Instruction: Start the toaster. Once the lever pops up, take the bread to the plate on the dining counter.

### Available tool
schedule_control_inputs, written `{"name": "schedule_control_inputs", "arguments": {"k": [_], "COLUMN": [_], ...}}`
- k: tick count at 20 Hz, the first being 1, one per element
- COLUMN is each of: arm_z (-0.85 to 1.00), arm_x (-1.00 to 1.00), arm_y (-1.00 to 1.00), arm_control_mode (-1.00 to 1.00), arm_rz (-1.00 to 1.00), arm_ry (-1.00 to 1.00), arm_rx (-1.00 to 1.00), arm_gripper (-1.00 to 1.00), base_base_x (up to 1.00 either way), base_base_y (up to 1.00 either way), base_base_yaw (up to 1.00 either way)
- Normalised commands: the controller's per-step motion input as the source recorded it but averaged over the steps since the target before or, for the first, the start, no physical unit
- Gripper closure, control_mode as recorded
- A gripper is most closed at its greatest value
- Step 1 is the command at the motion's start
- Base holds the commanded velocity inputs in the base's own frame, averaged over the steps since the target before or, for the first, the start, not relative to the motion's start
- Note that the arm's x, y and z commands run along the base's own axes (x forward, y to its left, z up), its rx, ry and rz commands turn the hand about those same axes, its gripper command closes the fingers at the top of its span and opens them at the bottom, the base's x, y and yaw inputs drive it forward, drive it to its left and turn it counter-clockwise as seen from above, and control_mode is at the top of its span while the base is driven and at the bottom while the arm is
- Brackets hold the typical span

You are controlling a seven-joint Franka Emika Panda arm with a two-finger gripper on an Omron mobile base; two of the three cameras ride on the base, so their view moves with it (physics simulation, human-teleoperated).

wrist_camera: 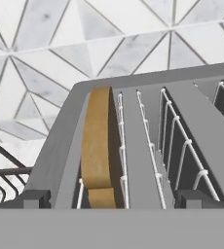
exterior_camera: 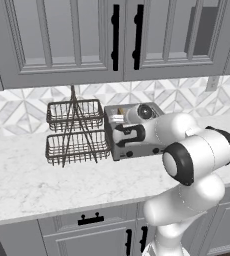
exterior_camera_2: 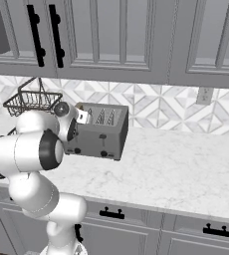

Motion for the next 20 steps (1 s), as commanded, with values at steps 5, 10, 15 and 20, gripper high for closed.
{"name": "schedule_control_inputs", "arguments": {"k": [5,10,15,20], "arm_z": [0.0,0.0,0.0,0.08], "arm_x": [0.06,-0.02,-0.08,0.0], "arm_y": [0.36,0.36,0.37,0.11], "arm_control_mode": [-1.0,-1.0,-1.0,-1.0], "arm_rz": [0.0,0.0,0.02,0.02], "arm_ry": [0.04,0.0,0.0,0.0], "arm_rx": [0.0,-0.01,-0.02,0.0], "arm_gripper": [-1.0,-1.0,-1.0,-1.0], "base_base_x": [0.0,0.0,0.0,0.0], "base_base_y": [0.0,0.0,0.0,0.0], "base_base_yaw": [0.0,0.0,0.0,0.0]}}
